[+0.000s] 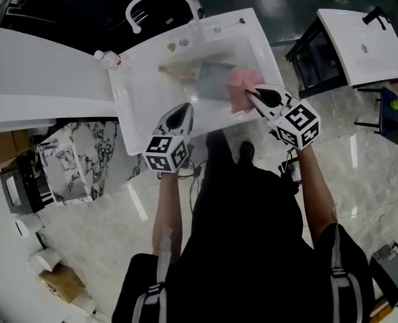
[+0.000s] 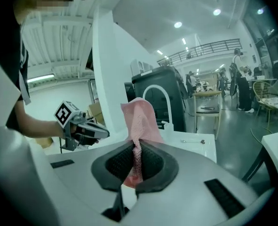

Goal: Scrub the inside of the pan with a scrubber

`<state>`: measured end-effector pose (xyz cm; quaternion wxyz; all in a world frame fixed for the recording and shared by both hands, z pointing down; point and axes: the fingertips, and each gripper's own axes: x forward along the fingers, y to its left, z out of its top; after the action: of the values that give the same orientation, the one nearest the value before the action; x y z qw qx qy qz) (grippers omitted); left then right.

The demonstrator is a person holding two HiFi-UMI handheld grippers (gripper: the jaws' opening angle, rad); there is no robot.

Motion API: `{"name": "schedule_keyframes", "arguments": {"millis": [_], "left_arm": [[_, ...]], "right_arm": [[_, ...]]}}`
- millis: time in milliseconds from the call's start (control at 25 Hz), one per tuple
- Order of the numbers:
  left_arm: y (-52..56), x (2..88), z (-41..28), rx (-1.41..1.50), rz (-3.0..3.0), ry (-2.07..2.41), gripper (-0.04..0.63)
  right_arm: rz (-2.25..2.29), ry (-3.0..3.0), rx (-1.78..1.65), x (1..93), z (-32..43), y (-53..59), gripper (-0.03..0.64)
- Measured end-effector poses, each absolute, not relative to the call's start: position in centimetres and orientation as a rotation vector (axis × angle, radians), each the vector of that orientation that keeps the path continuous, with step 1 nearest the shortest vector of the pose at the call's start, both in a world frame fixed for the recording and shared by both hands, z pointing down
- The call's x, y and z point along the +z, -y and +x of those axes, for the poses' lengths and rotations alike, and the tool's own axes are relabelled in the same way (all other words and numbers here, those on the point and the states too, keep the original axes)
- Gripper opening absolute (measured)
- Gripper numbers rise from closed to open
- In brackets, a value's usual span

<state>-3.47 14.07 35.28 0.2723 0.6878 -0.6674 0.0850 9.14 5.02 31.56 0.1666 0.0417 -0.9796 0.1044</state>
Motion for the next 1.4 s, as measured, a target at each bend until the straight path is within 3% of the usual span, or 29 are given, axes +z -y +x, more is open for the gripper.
{"name": "schedule_keyframes", "arguments": {"millis": [360, 680, 1400], "left_arm": [[-17.2, 27.3, 1.8, 0.166, 1.957, 1.935, 0.034], [-17.9, 21.7, 3.4, 0.138, 2.052, 2.011, 0.034], [-17.6, 21.6, 4.6, 0.142, 2.095, 1.981, 0.034]], "right_arm": [[0.117, 2.982, 0.386, 24.4, 15.7, -5.3, 0.025], [0.102, 3.016, 0.266, 21.1, 18.3, -6.6, 0.025], [0.153, 2.99, 0.269, 22.0, 19.9, -7.7, 0.025]]}}
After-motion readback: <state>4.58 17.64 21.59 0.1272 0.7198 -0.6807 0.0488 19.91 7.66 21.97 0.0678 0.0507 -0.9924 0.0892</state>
